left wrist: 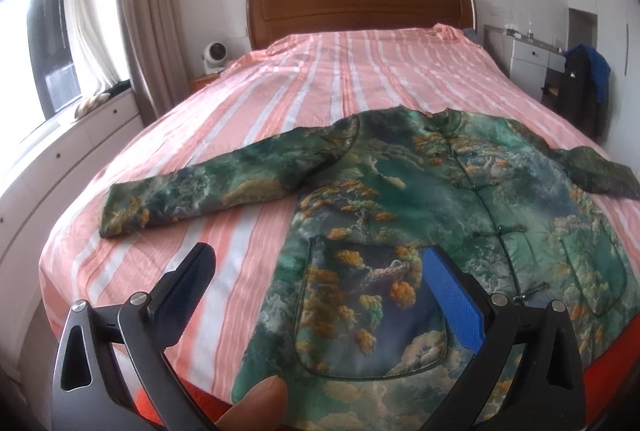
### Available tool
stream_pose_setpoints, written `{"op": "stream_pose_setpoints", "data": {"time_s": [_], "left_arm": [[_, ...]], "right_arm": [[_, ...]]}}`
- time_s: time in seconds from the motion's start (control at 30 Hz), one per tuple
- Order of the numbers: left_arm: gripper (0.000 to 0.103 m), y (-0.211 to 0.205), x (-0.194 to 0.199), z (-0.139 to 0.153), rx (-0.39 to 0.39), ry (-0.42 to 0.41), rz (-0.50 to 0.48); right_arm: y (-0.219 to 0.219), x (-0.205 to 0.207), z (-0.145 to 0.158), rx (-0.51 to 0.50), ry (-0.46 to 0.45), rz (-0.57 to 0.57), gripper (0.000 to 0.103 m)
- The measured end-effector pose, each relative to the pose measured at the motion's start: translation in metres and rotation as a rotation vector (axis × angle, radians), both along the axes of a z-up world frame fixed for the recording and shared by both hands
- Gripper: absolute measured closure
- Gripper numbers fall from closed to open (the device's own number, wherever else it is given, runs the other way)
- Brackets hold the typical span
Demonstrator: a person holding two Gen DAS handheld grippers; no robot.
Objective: Fold large clothes
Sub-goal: 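Grasp the jacket sleeve cuff with the right gripper and lift it, then fold the held sleeve across the jacket front and release it with the right gripper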
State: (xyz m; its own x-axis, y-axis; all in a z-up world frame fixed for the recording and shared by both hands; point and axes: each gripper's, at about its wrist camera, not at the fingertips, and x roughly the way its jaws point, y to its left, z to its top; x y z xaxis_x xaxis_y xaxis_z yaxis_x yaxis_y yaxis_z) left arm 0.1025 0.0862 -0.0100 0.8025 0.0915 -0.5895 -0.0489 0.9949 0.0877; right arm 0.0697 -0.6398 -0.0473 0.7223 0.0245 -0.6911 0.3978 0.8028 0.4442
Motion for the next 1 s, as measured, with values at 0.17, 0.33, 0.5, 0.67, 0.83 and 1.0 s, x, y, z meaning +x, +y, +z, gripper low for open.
{"op": "stream_pose_setpoints", "data": {"time_s": [0.17,0.33,0.5,0.67,0.83,1.0], "left_arm": [[0.000,-0.003,0.009,-0.004,0.016,0.023,0.007],[0.000,-0.011,0.016,-0.001,0.036,0.030,0.001],[0.000,-0.013,0.014,-0.001,0.047,0.019,-0.009],[0.000,-0.017,0.024,-0.010,-0.003,0.059,-0.022],[0.000,-0.016,0.018,-0.008,-0.033,0.047,-0.038],[0.000,0.001,0.006,-0.012,-0.017,0.056,-0.003]], "right_arm": [[-0.118,0.032,-0.075,0.475,-0.072,-0.249,0.018],[-0.142,0.068,-0.096,0.547,-0.163,-0.342,0.052],[-0.110,0.098,-0.043,0.217,-0.102,-0.311,0.089],[0.021,0.139,0.099,-0.037,-0.336,0.072,0.089],[0.201,0.184,0.156,-0.123,-0.435,0.428,0.090],[0.361,0.229,0.100,-0.178,-0.313,0.659,0.090]]}}
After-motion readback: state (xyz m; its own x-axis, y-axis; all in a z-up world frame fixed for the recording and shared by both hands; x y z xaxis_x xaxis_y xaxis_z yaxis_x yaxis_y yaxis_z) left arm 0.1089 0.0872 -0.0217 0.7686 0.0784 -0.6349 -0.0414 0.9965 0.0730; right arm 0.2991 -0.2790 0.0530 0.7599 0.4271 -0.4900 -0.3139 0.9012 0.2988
